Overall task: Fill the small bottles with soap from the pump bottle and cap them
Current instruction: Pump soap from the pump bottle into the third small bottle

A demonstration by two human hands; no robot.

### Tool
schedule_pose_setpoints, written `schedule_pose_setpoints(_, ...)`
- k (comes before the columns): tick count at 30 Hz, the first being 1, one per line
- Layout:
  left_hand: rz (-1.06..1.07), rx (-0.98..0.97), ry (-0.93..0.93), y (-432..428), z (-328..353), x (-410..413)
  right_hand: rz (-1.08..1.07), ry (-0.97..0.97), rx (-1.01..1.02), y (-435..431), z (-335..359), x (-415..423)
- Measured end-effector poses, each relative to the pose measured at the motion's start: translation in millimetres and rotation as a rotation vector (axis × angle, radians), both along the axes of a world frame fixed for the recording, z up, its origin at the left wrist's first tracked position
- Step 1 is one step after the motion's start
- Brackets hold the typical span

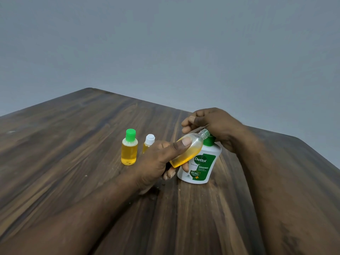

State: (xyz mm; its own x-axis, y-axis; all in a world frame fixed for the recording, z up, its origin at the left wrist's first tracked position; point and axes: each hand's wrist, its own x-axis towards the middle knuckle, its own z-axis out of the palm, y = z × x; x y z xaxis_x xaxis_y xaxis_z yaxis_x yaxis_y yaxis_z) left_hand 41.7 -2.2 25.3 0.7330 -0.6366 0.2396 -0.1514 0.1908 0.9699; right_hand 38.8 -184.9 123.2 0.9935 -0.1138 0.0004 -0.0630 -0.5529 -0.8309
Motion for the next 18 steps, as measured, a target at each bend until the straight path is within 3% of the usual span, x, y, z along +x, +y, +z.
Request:
schedule_pose_setpoints(5, -0.005, -0.002, -0.001, -1, 0, 2, -0.006, -0.039, -0.025, 1, 3, 0)
schedule_pose_setpoints(14, -0.011, -0.013, -0.014, 0, 1, 2, -0.097, -0.282, 0.018, 2, 16, -5)
schedule_pose_setpoints(18, -0.016, -0.018, -0.006, 0, 2, 1, -0.112, -0.21, 0.065, 3, 9, 0)
